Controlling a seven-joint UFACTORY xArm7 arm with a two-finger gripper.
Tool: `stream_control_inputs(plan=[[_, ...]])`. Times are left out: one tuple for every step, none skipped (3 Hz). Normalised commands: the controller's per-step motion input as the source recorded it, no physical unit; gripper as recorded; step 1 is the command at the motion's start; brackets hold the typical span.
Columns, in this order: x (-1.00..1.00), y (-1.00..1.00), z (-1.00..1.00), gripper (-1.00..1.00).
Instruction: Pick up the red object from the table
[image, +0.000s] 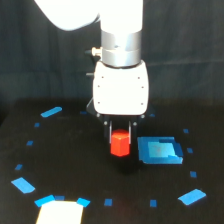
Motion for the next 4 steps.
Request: stream_control_inputs(plan=[[0.80,-0.45,1.00,-0.61],[0.38,0.25,0.77,-1.00],[0.31,-0.05,0.72,-1.00],[-0.21,0.31,1.00,-1.00]])
